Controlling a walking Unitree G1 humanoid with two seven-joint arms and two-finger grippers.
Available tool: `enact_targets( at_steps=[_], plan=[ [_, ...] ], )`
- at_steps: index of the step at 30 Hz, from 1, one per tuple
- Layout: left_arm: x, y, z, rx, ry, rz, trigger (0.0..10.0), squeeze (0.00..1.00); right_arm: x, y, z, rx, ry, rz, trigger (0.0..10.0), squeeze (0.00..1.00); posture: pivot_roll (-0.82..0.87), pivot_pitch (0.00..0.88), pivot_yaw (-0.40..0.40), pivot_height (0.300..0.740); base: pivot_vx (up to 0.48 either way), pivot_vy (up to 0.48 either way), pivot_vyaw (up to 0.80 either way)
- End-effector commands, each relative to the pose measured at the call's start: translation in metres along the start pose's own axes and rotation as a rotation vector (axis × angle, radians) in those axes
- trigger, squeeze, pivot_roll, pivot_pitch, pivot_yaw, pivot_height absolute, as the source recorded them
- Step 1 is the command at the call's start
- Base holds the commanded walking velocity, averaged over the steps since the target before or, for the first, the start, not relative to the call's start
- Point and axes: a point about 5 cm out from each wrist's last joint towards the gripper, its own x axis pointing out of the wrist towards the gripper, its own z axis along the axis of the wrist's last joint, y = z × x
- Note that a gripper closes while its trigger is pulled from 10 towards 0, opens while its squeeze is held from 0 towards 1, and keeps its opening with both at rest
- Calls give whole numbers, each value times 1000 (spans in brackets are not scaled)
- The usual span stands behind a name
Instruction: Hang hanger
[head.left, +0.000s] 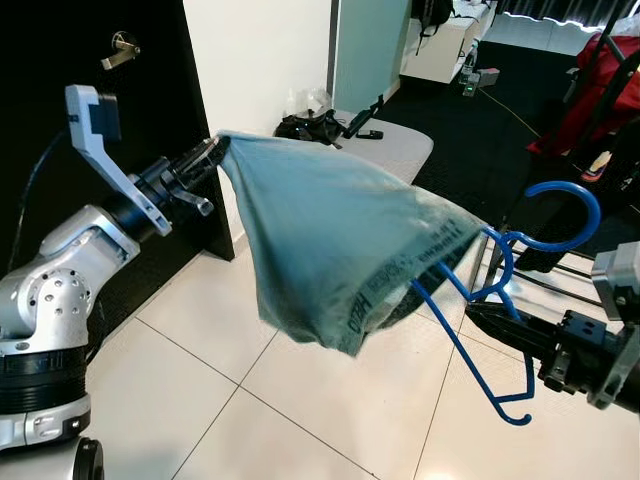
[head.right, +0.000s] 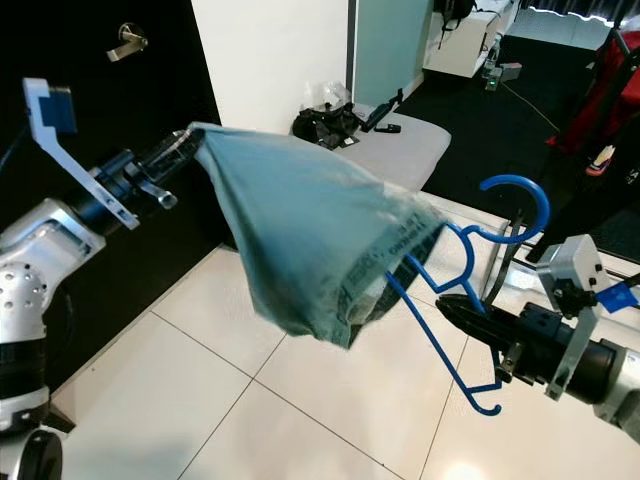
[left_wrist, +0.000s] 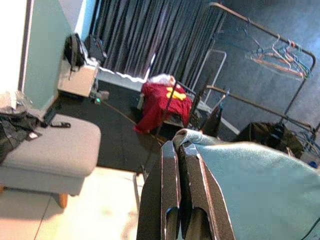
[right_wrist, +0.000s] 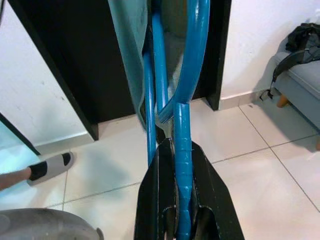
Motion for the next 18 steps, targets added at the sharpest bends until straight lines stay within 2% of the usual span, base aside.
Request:
enact_targets(
  at_steps=[1,3,4,5,6,7,8,9,13,14,16,18],
  plan=[
    [0,-3,5,-11,-19,-30,2000,0,-1,-2,2,-27,1,-9,10000,0,-77,106,7,740,0,0,0],
    [0,-3,5,-11,-19,-30,2000,0,-1,-2,2,-27,1,-9,10000,0,-77,106,7,740,0,0,0],
    [1,-8,6,-15,-16,-69,3647,0,-1,-3,3,-32,3,-7,10000,0,-77,106,7,740,0,0,0],
    [1,-8,6,-15,-16,-69,3647,0,-1,-3,3,-32,3,-7,10000,0,-77,106,7,740,0,0,0],
    [1,-14,5,-12,-8,-108,6039,0,-1,-3,3,-37,3,-3,10000,0,-77,103,6,740,0,0,0],
    [1,-14,5,-12,-8,-108,6039,0,-1,-3,3,-37,3,-3,10000,0,-77,103,6,740,0,0,0],
    [0,-18,4,-9,6,-143,9137,0,-1,-3,4,-39,6,9,10000,0,-77,102,6,740,0,0,0],
    [-1,-22,3,0,28,-186,10000,0,-1,-3,4,-42,7,19,10000,0,-77,103,6,740,0,0,0],
    [-5,-29,-1,-2,73,-255,10000,0,-1,-3,6,-48,6,29,10000,0,-76,103,7,740,0,0,0],
    [-7,-32,-4,-2,105,-287,10000,1000,-1,-4,8,-52,1,30,10000,0,-76,103,6,740,0,0,0],
    [-7,-32,-4,-2,105,-287,10000,1000,-1,-4,8,-52,1,30,10000,0,-76,103,6,740,0,0,0],
    [-14,-38,-9,7,171,-349,10000,1000,-1,-6,12,-58,-17,33,10000,0,-75,103,6,740,0,0,0]
  ],
)
